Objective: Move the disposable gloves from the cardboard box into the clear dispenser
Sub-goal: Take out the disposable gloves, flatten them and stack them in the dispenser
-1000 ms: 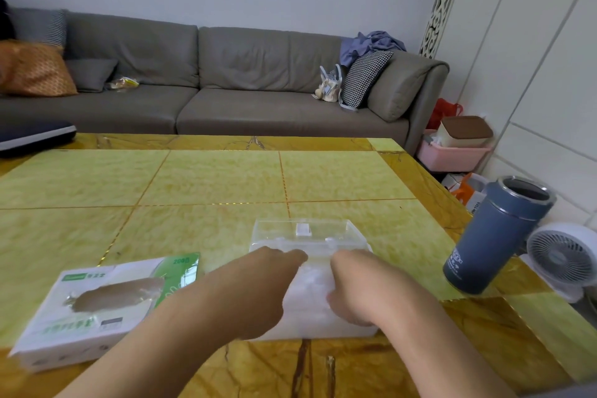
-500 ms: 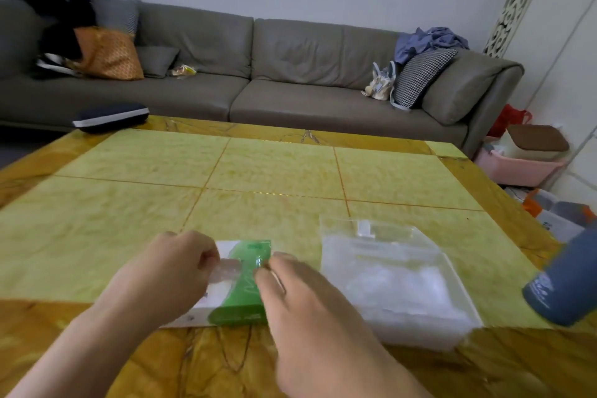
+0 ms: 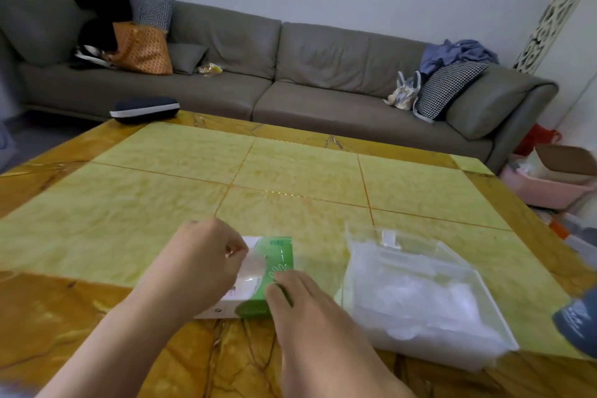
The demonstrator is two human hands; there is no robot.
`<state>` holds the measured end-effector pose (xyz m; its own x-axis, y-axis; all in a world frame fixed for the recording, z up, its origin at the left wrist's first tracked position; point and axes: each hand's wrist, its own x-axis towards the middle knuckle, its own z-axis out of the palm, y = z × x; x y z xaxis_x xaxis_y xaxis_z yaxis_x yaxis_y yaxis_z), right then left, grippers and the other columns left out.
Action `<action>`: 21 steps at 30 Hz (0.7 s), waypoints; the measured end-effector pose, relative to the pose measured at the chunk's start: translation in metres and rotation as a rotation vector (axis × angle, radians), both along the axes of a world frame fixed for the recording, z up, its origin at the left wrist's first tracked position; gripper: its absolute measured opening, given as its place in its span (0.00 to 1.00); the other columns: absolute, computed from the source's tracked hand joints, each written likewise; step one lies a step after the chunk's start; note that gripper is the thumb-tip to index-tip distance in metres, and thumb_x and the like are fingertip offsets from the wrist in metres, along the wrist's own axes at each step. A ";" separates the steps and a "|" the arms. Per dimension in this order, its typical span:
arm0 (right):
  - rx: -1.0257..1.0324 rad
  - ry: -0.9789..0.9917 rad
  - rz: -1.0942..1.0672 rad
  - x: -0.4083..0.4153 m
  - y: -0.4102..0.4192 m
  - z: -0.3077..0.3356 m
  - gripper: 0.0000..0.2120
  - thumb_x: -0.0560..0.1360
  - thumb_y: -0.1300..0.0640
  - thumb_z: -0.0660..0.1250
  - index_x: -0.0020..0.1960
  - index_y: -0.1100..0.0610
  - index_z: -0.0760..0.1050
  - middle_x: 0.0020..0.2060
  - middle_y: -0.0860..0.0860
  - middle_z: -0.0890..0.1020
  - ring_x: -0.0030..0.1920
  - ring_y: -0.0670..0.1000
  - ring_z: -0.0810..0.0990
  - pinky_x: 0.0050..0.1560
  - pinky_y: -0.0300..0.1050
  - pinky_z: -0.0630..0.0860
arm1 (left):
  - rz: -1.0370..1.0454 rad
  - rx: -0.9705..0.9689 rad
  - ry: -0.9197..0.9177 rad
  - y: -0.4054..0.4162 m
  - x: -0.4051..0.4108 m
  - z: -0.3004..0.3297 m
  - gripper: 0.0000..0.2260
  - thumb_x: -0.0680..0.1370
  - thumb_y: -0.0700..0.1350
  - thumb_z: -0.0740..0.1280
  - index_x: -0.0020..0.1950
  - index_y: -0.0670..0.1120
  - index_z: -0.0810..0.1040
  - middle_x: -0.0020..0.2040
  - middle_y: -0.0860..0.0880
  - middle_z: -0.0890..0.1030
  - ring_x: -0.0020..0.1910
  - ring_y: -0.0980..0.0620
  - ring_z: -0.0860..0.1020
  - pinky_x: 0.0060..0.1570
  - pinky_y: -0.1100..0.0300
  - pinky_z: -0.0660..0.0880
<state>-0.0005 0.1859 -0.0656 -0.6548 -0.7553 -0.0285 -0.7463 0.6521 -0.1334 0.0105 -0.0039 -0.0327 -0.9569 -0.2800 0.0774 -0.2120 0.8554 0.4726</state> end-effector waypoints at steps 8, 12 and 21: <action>0.075 -0.084 -0.005 -0.006 -0.007 -0.001 0.35 0.77 0.65 0.66 0.81 0.62 0.56 0.82 0.55 0.53 0.83 0.54 0.46 0.80 0.52 0.56 | 0.071 0.582 0.457 0.001 0.006 0.025 0.07 0.73 0.42 0.78 0.46 0.54 0.87 0.43 0.59 0.87 0.45 0.62 0.85 0.49 0.63 0.78; 0.027 -0.110 -0.057 -0.002 -0.008 -0.001 0.26 0.79 0.64 0.57 0.78 0.63 0.63 0.78 0.58 0.63 0.81 0.59 0.57 0.76 0.54 0.66 | -0.002 0.179 0.102 -0.005 0.003 0.006 0.14 0.73 0.59 0.76 0.55 0.61 0.78 0.49 0.62 0.81 0.49 0.64 0.79 0.50 0.61 0.78; 0.057 -0.047 -0.096 -0.002 -0.005 -0.006 0.30 0.73 0.60 0.48 0.70 0.62 0.73 0.72 0.58 0.74 0.78 0.59 0.68 0.68 0.53 0.77 | 0.316 0.287 0.431 -0.011 0.005 0.021 0.08 0.82 0.46 0.69 0.44 0.51 0.81 0.31 0.51 0.83 0.31 0.47 0.80 0.30 0.56 0.74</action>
<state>-0.0021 0.1807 -0.0711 -0.7208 -0.6856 -0.1020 -0.6741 0.7277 -0.1268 0.0156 -0.0146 -0.0113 -0.7234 -0.6123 0.3189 -0.1731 0.6081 0.7748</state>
